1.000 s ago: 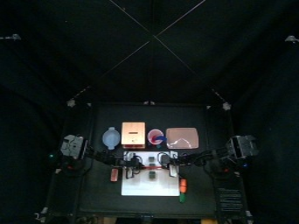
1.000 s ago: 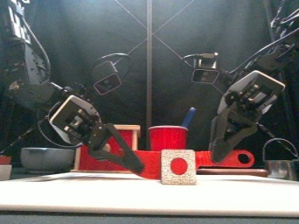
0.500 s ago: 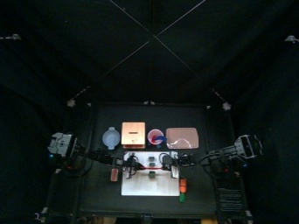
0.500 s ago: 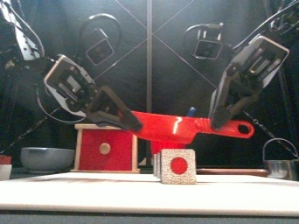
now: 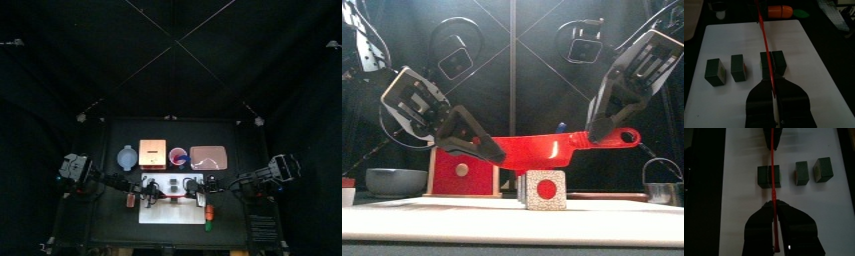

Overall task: Cut the sushi into 4 pieces with the knife
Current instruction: Cut the sushi into 4 pieces

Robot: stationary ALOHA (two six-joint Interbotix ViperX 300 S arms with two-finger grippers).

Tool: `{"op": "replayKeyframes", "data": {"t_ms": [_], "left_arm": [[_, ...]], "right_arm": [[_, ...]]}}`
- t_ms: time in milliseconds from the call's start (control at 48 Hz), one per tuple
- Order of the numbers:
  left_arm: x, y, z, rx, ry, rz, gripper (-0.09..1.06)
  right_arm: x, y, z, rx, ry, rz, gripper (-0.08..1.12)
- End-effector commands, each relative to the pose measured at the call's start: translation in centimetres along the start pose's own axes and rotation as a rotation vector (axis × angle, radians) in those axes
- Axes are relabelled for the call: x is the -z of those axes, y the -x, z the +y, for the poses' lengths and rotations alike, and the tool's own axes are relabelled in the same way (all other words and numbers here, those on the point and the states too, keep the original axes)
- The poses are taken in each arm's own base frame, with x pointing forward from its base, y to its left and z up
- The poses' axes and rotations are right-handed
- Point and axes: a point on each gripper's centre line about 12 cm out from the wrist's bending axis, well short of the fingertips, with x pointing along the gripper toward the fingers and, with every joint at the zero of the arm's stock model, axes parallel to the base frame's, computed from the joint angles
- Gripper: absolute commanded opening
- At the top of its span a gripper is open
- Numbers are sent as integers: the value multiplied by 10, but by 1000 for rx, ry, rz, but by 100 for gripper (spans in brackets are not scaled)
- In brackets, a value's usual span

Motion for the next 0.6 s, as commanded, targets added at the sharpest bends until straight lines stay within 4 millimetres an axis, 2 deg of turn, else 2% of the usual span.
{"op": "replayKeyframes", "data": {"t_ms": [21, 271, 604], "left_arm": [[-15, -8, -1, 4, -2, -49, 20], [-5, -9, -2, -4, 10, -23, 20], [9, -14, -3, -15, 26, 14, 20]], "right_arm": [[-10, 0, 0, -1, -9, -45, 13], [5, -15, -1, 9, -24, 16, 13], [11, -22, 1, 10, -31, 44, 13]]}}
